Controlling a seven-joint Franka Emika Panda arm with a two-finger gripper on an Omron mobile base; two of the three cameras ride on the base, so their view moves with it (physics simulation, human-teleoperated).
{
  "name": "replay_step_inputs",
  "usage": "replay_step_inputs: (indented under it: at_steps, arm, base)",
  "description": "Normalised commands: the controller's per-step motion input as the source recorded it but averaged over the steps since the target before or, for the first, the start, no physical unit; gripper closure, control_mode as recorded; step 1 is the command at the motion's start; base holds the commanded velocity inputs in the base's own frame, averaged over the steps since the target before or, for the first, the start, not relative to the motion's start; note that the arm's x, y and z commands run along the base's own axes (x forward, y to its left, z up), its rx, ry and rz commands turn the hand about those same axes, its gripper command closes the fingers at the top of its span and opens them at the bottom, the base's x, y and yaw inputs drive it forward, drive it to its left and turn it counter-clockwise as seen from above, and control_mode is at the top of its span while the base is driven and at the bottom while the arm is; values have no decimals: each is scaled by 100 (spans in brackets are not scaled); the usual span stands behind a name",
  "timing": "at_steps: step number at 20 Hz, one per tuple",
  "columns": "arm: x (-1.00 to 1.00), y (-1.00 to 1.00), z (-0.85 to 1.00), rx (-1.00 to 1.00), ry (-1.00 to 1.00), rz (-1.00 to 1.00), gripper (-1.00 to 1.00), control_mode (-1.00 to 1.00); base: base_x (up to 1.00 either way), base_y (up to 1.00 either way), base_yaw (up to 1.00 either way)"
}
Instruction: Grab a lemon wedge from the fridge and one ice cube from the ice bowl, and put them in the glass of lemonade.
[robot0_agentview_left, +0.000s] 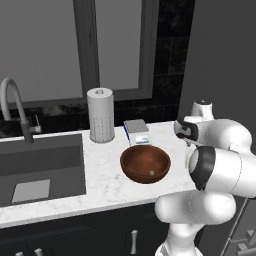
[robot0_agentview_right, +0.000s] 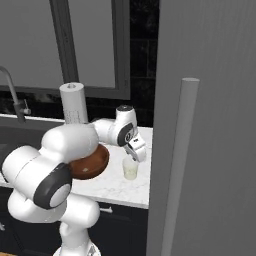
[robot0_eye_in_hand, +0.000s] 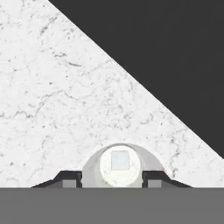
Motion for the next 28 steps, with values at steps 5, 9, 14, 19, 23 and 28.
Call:
replay_step_inputs:
  at_steps: [5,9,14,19,23,28]
  arm:
    - [-6,4,78,0,-2,0,-100,-100]
    - [-90,42,55,-1,0,11,-100,-100]
    - [-100,76,34,-3,-6,30,-100,-100]
    - [-58,33,11,-1,-21,15,-100,-100]
    - [-31,0,-4,0,2,2,-100,-100]
    - [0,0,0,0,0,0,-100,100]
  base:
    - [0,0,0]
    - [0,0,0]
    - [0,0,0]
    - [0,0,0]
    - [0,0,0]
    - [-100,0,12]
